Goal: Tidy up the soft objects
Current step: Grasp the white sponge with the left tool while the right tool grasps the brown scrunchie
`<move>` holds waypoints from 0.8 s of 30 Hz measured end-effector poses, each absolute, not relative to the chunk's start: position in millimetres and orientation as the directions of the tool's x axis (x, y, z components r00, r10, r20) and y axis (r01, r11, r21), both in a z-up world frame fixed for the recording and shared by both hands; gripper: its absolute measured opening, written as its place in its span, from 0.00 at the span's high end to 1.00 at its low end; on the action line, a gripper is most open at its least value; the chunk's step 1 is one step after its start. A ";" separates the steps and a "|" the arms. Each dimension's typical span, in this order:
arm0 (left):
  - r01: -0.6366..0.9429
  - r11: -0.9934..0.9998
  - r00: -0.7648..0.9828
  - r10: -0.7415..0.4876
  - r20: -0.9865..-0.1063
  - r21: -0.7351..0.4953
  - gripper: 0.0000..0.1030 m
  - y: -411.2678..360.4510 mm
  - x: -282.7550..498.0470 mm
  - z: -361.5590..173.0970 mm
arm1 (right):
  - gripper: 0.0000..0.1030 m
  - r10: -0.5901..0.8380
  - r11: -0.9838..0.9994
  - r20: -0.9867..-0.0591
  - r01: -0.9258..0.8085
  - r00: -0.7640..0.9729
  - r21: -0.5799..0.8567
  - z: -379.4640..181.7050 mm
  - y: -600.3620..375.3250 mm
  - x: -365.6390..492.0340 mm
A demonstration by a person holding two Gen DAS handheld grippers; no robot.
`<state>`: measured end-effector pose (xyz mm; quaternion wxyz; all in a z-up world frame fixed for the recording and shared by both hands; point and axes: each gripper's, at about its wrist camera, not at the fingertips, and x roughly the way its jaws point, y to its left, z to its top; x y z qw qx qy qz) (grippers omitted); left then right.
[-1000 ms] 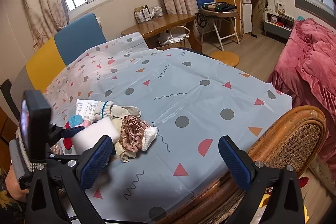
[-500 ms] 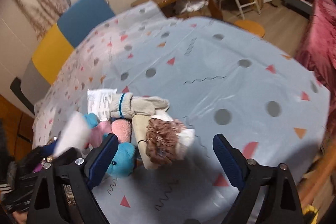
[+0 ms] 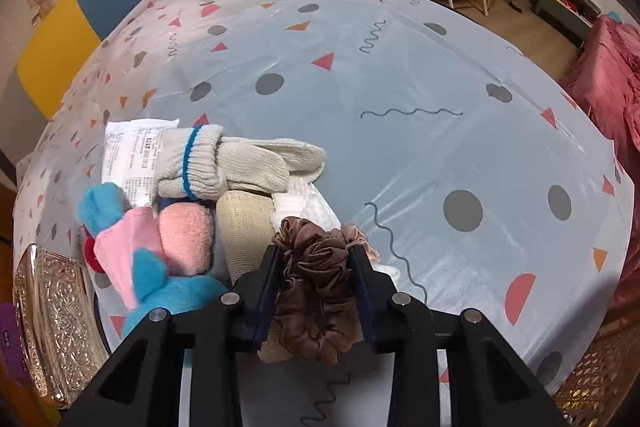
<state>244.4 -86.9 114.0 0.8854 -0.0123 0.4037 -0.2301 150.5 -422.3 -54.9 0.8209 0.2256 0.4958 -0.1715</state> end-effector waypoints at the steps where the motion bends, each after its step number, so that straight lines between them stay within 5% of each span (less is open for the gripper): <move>1: 0.376 0.904 0.585 -0.402 -0.704 -0.204 0.38 -74.1 246.0 117.9 | 0.69 -0.055 0.838 -0.891 0.506 0.450 0.204 -53.9 -423.7 152.1; 14: -0.050 0.973 0.665 -0.136 -0.734 -0.226 0.38 136.2 239.0 81.4 | 0.69 -0.024 0.840 -0.871 0.481 0.492 0.249 -50.0 -421.2 153.4; 24: -0.171 0.959 0.574 -0.088 -0.814 -0.225 0.37 176.4 198.7 -2.1 | 0.73 -0.053 0.853 -0.852 0.468 0.521 0.233 -42.7 -416.3 151.4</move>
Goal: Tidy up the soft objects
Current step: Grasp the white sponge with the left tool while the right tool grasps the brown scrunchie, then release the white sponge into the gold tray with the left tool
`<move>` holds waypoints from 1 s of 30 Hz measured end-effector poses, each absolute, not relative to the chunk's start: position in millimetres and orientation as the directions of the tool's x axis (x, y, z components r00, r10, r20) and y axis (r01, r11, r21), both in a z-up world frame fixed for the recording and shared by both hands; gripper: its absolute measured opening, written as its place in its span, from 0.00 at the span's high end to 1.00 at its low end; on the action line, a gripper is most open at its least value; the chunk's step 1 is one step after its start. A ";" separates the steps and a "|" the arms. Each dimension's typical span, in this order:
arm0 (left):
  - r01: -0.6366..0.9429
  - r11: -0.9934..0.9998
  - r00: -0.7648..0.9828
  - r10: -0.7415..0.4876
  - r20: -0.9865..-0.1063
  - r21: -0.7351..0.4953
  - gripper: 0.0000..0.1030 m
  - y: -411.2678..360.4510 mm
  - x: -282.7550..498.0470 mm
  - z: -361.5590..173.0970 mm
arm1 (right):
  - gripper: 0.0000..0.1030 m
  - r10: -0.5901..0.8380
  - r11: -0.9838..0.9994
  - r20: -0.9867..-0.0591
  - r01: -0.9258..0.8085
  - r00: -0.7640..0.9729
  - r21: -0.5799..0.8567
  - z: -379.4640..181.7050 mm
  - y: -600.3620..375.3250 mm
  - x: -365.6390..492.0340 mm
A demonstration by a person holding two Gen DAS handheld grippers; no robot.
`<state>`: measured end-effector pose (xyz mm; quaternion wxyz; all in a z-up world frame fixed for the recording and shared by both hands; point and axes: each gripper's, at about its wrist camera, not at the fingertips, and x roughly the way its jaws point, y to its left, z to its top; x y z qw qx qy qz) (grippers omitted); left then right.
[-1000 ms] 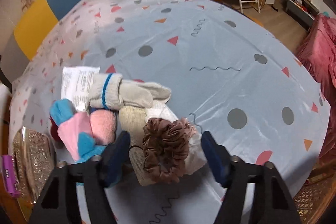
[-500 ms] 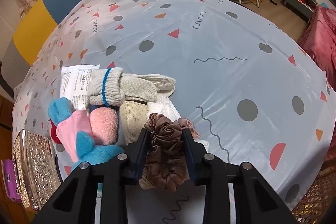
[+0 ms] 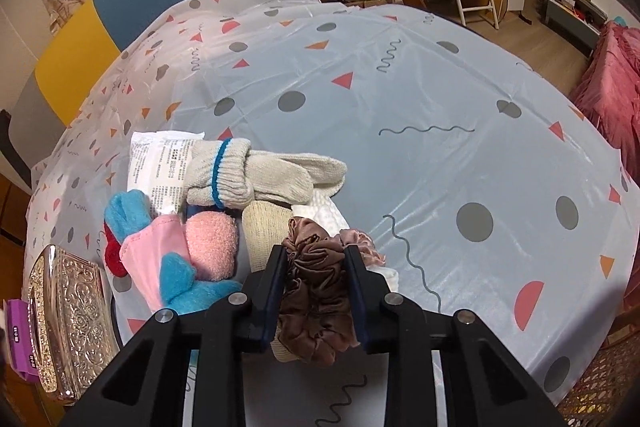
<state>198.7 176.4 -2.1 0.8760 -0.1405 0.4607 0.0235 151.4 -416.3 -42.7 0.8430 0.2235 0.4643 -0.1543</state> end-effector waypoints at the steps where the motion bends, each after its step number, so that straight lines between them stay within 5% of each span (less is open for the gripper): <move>1: -0.173 0.957 0.564 -0.097 -0.820 -0.232 0.37 175.5 197.1 -10.5 | 0.73 -0.053 0.853 -0.849 0.466 0.525 0.235 -42.0 -416.0 151.0; 11: -0.181 0.956 0.579 -0.086 -0.810 -0.231 0.13 163.7 197.0 -19.9 | 0.76 -0.083 0.873 -0.833 0.444 0.547 0.204 -36.0 -408.8 151.3; 23: -0.159 0.977 0.623 -0.015 -0.782 -0.145 0.10 145.2 129.4 -14.7 | 0.77 -0.087 0.862 -0.781 0.440 0.619 0.253 -24.1 -412.7 143.1; 30: -0.103 0.986 0.640 -0.032 -0.767 -0.127 0.09 131.6 92.4 -12.6 | 0.77 -0.001 0.911 -0.721 0.298 0.693 0.286 2.6 -382.6 152.8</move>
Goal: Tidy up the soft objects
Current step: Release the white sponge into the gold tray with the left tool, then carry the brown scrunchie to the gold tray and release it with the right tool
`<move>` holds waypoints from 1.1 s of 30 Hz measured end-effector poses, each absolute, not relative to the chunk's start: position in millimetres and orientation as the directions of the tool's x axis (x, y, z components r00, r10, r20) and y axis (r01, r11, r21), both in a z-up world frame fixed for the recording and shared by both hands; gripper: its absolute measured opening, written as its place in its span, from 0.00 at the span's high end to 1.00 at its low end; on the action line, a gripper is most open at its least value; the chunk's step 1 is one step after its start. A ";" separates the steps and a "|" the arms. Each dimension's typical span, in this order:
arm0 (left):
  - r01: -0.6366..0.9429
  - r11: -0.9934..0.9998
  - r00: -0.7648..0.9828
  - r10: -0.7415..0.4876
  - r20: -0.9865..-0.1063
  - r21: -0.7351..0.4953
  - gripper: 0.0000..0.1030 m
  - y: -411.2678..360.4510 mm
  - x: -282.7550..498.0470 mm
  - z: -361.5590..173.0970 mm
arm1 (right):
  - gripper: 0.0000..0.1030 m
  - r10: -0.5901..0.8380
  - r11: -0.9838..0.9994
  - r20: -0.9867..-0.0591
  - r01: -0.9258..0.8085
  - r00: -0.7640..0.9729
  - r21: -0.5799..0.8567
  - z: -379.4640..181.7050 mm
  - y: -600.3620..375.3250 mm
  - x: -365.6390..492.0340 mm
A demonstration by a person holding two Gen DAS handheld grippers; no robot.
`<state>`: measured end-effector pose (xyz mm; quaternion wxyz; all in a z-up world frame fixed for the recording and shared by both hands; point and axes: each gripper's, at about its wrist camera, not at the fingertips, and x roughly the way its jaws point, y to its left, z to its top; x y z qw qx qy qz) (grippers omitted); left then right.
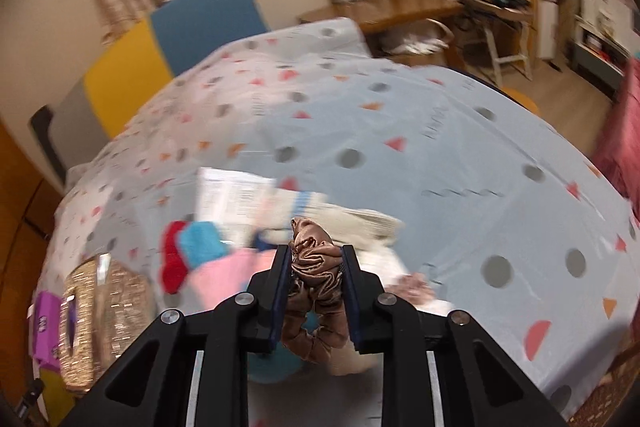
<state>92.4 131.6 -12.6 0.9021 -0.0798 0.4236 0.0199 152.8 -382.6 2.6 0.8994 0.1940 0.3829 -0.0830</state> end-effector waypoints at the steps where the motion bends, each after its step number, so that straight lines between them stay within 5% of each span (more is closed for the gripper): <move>1: -0.098 0.987 0.644 -0.036 -0.764 -0.129 0.09 130.7 88.5 -11.8 | 0.77 0.030 0.912 -0.715 0.274 0.698 0.306 4.7 -377.4 155.8; 15: -0.097 0.990 0.674 -0.009 -0.739 -0.101 0.06 125.9 53.6 -3.6 | 0.77 0.279 0.937 -0.680 -0.036 0.678 0.349 63.8 -239.6 222.1; 22: -0.164 0.983 0.697 0.057 -0.715 -0.082 0.02 141.7 40.7 2.3 | 0.77 0.468 0.884 -0.614 -0.337 0.636 0.324 104.0 -117.2 211.8; 33: -0.297 0.951 0.710 0.155 -0.686 -0.092 0.00 174.7 25.8 4.2 | 0.77 0.517 0.791 -0.717 -0.581 0.467 0.192 58.6 1.8 141.9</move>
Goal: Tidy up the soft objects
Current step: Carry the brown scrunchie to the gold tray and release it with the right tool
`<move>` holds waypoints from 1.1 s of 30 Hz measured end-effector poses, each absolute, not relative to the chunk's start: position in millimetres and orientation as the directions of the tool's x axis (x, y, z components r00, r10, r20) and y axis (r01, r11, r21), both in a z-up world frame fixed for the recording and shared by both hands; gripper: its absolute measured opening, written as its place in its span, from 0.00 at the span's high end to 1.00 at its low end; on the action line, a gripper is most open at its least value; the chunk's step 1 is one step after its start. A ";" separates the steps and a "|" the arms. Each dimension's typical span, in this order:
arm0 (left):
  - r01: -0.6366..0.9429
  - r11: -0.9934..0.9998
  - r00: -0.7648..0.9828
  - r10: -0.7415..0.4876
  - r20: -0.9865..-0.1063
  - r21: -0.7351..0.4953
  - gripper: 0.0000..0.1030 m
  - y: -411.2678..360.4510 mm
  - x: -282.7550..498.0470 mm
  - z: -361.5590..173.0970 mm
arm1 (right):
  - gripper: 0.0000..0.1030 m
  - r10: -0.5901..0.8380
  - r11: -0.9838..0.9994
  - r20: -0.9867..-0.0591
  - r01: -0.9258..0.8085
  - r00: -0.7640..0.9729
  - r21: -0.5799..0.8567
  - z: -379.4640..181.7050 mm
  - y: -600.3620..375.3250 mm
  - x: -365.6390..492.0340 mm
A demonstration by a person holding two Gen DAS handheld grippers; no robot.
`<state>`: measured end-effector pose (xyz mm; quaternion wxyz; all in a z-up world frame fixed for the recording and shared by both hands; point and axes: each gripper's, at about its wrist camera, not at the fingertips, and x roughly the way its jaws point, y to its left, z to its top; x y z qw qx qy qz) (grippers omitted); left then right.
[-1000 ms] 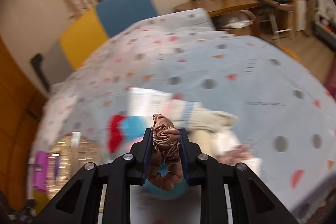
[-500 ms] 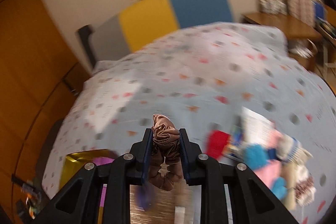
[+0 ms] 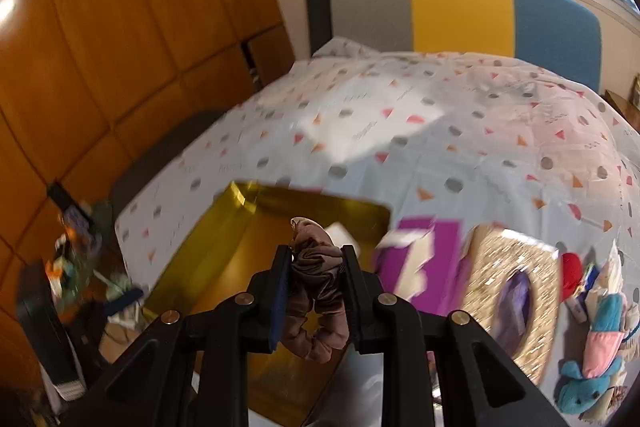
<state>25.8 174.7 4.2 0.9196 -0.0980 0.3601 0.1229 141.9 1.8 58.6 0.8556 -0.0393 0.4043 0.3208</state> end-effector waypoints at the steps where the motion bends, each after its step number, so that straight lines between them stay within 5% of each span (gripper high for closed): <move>1: -0.301 0.949 0.709 0.156 -0.688 -0.094 0.00 176.1 25.3 3.7 | 0.77 0.510 0.791 -0.725 -0.583 0.462 0.185 54.8 5.8 138.1; 19: -0.316 0.944 0.705 0.166 -0.689 -0.096 0.00 179.0 17.7 -1.8 | 0.58 0.420 0.837 -0.781 -0.530 0.462 0.137 2.9 20.2 131.5; 25: -0.328 0.941 0.720 0.193 -0.667 -0.082 0.00 174.9 14.9 3.4 | 0.49 0.434 0.862 -0.650 -0.497 0.624 0.098 37.8 -1.4 110.1; 29: -0.309 0.948 0.741 0.195 -0.642 -0.070 0.00 168.1 12.1 11.3 | 0.31 0.373 0.903 -0.563 -0.429 0.738 0.035 50.1 -14.8 90.1; 33: -0.283 0.959 0.751 0.206 -0.628 -0.024 0.00 156.2 10.8 17.9 | 0.31 0.370 0.901 -0.620 -0.430 0.692 0.057 39.6 -24.5 91.3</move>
